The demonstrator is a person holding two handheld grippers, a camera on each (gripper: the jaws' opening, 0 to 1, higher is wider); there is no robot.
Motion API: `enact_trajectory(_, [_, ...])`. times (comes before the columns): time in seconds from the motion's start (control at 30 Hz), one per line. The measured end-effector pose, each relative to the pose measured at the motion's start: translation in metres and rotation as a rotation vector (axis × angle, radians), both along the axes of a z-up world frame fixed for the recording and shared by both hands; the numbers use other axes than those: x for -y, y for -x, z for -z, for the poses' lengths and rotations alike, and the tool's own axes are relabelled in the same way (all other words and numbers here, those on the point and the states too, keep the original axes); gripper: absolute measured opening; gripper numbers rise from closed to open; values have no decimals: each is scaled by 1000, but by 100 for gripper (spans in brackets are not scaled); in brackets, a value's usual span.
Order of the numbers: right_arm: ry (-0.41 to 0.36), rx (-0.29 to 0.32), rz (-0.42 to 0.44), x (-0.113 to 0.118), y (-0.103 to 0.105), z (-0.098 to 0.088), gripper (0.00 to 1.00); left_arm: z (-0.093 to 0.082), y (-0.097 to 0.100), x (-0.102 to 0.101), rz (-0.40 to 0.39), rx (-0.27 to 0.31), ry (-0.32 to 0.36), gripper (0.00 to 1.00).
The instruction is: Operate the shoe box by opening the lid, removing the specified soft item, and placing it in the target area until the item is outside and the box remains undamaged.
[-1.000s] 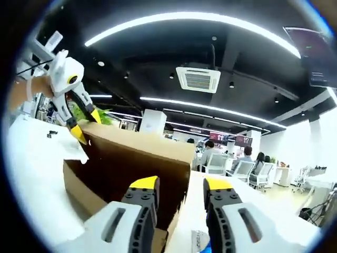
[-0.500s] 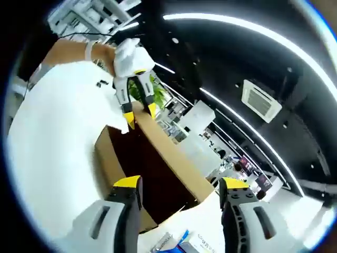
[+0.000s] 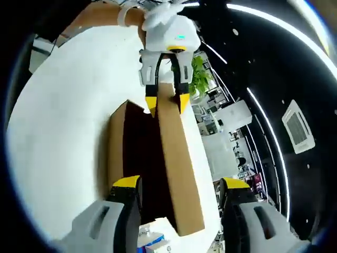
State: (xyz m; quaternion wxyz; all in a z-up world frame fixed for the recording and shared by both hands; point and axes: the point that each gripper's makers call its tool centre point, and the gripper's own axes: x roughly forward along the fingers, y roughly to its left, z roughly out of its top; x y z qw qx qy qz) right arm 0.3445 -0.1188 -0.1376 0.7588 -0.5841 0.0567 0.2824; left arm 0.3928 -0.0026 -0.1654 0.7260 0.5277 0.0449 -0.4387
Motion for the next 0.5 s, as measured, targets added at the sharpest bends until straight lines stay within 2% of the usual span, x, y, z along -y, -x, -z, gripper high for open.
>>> enact_trajectory(0.07, [45, -26, 6, 0, -12, 7, 60, 0, 0, -2, 1, 3, -3, 33])
enact_trajectory(0.2, [77, -47, 6, -2, -17, 18, 60, -1, -1, -4, -1, 6, -4, 33])
enact_trajectory(0.5, [91, -53, -1, -1, -19, 14, 52, 2, -1, -7, -1, 9, -23, 33])
